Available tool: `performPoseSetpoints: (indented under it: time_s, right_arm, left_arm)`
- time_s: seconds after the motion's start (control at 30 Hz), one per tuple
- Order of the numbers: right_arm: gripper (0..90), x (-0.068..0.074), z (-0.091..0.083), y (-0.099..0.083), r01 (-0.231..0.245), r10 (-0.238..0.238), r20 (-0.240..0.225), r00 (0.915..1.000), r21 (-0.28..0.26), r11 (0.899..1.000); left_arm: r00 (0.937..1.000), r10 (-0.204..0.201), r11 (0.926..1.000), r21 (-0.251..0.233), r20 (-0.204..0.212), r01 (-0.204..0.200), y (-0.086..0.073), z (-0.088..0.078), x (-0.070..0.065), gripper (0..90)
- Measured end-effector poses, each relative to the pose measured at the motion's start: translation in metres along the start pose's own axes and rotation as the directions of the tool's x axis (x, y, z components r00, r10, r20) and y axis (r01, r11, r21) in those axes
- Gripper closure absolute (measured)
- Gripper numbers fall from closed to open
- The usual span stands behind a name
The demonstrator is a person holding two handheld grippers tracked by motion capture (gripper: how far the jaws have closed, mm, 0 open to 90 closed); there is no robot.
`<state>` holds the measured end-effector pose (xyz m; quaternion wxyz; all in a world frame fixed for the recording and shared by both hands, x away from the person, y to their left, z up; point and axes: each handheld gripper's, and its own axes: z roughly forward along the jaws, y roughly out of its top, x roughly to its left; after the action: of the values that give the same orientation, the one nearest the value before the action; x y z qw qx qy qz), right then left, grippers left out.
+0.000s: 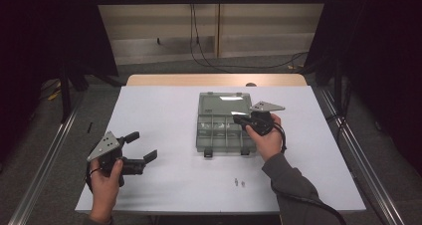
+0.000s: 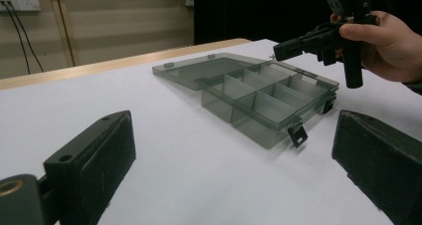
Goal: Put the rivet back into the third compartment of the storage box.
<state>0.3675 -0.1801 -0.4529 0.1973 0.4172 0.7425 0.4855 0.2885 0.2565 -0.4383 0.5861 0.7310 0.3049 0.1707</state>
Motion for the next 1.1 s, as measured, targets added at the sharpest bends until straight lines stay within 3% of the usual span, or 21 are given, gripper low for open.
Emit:
performPoseSetpoints:
  time_s: [0.53, 1.1]
  right_arm:
    - [87.1, -0.001, 0.006, -0.002, -0.004, 0.004, 0.010, 0.9999, 0.007, 1.000]
    - [70.3, 0.001, -0.004, -0.005, -0.029, 0.028, -0.018, 0.9994, -0.024, 0.999]
  left_arm:
    - [1.0000, 0.008, 1.0000, 0.003, 0.002, -0.008, 0.000, -0.001, 0.002, 3.5]
    - [1.0000, 0.006, 1.0000, 0.003, -0.004, -0.006, 0.000, -0.001, 0.001, 3.5]
